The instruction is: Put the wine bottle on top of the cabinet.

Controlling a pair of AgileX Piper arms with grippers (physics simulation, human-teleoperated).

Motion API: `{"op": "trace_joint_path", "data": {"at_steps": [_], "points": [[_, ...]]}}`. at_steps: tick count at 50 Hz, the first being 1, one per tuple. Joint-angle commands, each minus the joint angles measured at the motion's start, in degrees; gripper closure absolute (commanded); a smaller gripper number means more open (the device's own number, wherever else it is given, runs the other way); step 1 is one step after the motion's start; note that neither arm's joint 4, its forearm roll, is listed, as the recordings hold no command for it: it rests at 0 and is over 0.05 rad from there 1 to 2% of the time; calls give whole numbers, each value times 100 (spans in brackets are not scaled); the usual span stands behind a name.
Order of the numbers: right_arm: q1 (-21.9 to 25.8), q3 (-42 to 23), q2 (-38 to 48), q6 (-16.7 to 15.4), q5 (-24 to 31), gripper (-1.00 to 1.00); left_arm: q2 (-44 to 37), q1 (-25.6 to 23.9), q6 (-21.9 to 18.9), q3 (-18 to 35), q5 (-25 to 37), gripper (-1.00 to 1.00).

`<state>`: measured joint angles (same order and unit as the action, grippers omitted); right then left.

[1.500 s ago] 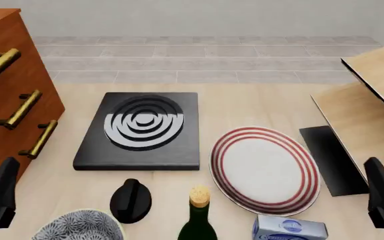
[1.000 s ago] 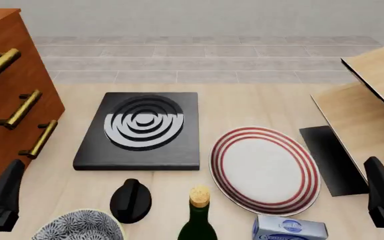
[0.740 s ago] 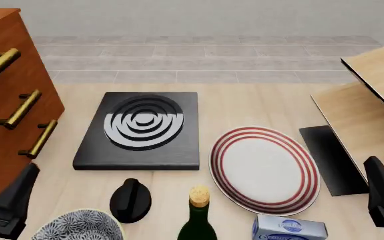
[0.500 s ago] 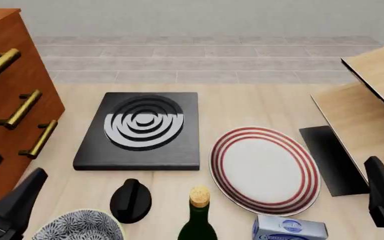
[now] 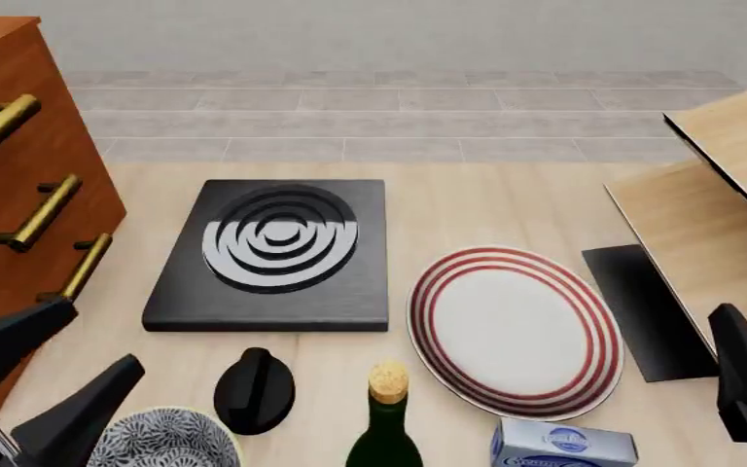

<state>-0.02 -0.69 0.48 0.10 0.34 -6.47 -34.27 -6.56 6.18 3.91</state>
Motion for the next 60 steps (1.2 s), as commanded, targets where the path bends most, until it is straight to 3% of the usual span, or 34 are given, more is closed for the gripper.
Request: {"op": "trace_joint_path", "data": {"at_steps": [1, 11, 13, 21, 22, 50, 60], "points": [[1, -19, -22, 0, 40, -100, -755, -750, 76, -163, -797, -100], [-1, -19, -23, 1, 42, -100, -1340, -1133, 171, -288, -1412, -100], [0, -19, -23, -1, 42, -100, -1880, -1364, 278, -339, -1943, -100], [-2, -19, -23, 0, 42, -100, -2787, -1780, 366, -291, -2731, -100], [0, -19, -22, 0, 42, -100, -3227, -1999, 393, -272, -3088, -100], [0, -19, -23, -1, 42, -100, -3912, -2631, 580, -51, -3488, -100], [-1, -19, -23, 3, 42, -100, -3658, -2671, 763, 38, -3207, -100]]}}
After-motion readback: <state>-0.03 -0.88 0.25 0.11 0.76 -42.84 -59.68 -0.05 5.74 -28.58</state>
